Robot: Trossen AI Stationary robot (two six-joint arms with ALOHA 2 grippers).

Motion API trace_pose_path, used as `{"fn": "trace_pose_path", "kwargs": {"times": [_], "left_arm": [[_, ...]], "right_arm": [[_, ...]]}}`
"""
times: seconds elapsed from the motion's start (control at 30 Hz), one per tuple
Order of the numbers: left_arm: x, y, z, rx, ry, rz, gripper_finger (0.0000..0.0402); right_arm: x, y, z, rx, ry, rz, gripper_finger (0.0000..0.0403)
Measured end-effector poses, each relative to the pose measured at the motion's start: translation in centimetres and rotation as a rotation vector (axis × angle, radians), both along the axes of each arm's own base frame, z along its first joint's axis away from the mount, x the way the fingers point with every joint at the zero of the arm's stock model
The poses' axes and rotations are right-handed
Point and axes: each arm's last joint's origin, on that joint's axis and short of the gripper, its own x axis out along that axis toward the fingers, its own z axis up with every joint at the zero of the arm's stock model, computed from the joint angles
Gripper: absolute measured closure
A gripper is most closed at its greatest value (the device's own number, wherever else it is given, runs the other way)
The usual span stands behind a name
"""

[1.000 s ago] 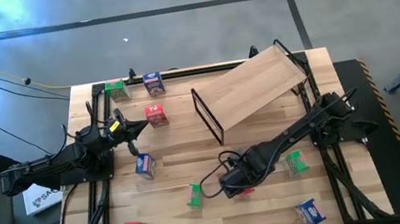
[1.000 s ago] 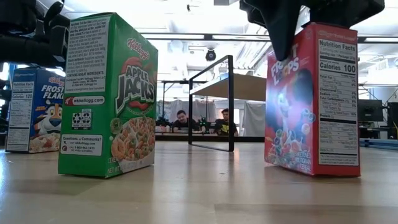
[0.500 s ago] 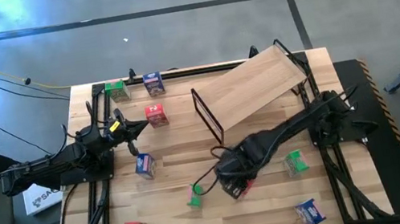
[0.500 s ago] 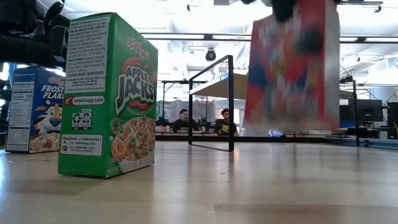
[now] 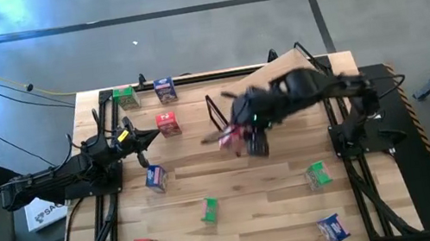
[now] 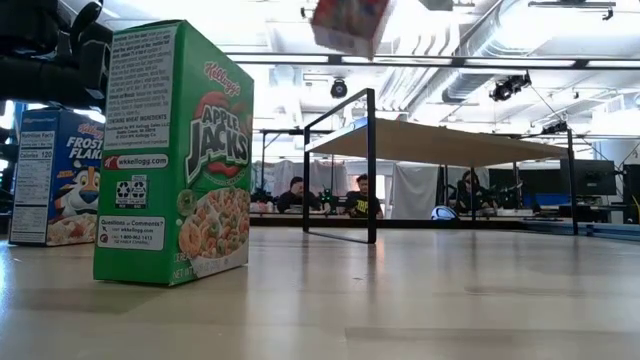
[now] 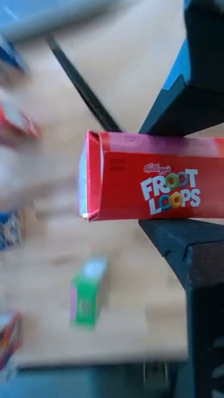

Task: Stack cereal on shelf
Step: Put the right red cereal box on the shelf

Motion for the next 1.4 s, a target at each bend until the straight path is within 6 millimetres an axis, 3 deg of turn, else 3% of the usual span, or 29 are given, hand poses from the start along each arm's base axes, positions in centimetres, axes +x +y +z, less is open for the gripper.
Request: {"fn": "trace_pose_path", "kwargs": {"times": [0.23, 0.43, 0.6, 0.9, 1.4], "left_arm": [[0.0, 0.0, 0.0, 0.001, -0.001, 0.004, 0.0401], [0.0, 0.0, 0.0, 0.004, 0.0, 0.005, 0.0401], [0.0, 0.0, 0.0, 0.01, 0.003, 0.005, 0.0401], [0.0, 0.0, 0.0, 0.01, 0.003, 0.005, 0.0401], [0.0, 0.0, 0.0, 0.01, 0.003, 0.005, 0.0401]], "right_arm": [[-0.7, -6.8, 1.4, -0.322, 0.021, 0.098, 0.0226], [0.3, -12.2, 0.2, -0.289, 0.034, 0.202, 0.0226], [1.5, -15.0, -1.9, -0.254, 0.085, 0.259, 0.0227], [3.7, -17.4, -5.1, -0.195, 0.129, 0.338, 0.0227], [4.2, -17.7, -5.5, -0.196, 0.115, 0.349, 0.0226]]}}
